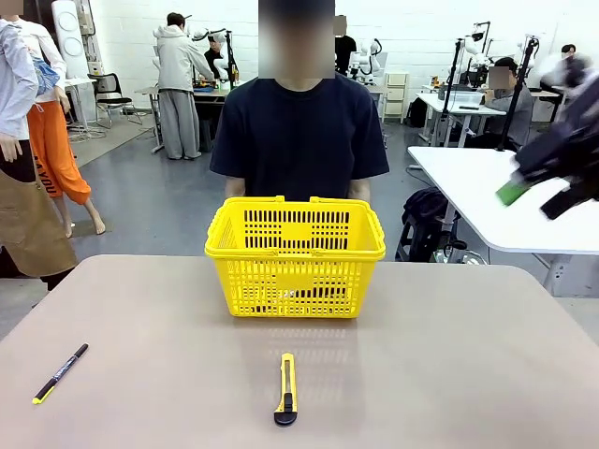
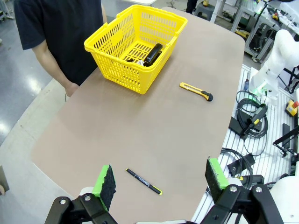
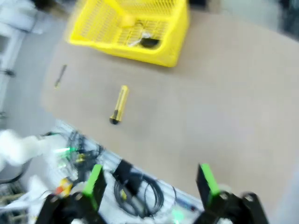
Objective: Place the items the person wants into the basket.
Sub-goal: Pick up the item the person points to and place it in the Market Basket.
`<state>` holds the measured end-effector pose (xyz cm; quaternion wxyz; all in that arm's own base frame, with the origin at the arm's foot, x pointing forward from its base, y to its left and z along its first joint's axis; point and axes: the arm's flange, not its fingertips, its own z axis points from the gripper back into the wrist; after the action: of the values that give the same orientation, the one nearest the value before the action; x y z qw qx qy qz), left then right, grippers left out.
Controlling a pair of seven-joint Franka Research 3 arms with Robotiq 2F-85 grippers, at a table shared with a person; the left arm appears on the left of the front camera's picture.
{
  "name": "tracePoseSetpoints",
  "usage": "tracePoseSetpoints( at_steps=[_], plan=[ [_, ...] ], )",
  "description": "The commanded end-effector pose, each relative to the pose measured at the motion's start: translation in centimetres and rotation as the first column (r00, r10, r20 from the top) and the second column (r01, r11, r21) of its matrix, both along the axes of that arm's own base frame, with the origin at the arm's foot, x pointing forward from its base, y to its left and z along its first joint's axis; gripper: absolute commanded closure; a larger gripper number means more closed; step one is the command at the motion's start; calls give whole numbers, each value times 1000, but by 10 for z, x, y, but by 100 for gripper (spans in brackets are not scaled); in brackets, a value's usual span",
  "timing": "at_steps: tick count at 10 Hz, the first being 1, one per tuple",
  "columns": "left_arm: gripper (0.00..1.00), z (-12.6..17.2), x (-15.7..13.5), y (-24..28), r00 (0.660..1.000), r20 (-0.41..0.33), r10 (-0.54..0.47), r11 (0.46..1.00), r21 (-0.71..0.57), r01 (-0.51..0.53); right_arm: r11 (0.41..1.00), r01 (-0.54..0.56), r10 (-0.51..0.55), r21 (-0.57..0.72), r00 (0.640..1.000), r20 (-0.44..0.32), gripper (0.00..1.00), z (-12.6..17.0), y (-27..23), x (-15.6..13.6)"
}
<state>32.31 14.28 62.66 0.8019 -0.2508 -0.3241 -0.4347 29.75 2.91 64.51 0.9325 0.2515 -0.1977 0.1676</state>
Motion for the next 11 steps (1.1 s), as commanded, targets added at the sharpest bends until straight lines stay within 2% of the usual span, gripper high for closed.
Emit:
tracePoseSetpoints(
  at_steps=[1, 2, 4, 6, 7, 9, 11],
  plan=[
    [0, 0, 0, 0, 1000, 7, -16, 1000, -1, 16, 930, -297, 289, 215, 955, 69, 0, -12, -51, -6],
    [0, 0, 0, 0, 1000, 7, -16, 1000, -1, 16, 909, -344, 327, 237, 939, 110, 0, -15, -69, -5],
    [0, 0, 0, 0, 1000, 7, -16, 1000, -1, 16, 899, -421, 398, 118, 900, 180, 0, -21, -91, -4],
    [0, 0, 0, 0, 1000, 7, -16, 1000, -1, 16, 894, -431, 376, 125, 872, 313, 0, -25, -122, -2],
    [0, 0, 0, 0, 1000, 7, -16, 1000, -1, 16, 908, -403, 338, 112, 865, 371, 0, -28, -137, -5],
    [0, 0, 0, 0, 1000, 7, -16, 1000, -1, 16, 968, -215, 145, 128, 899, 414, 0, -31, -167, -21],
    [0, 0, 0, 0, 1000, 7, -16, 1000, -1, 16, 987, -105, 48, 124, 917, 395, 0, -36, -185, -39]
  ],
)
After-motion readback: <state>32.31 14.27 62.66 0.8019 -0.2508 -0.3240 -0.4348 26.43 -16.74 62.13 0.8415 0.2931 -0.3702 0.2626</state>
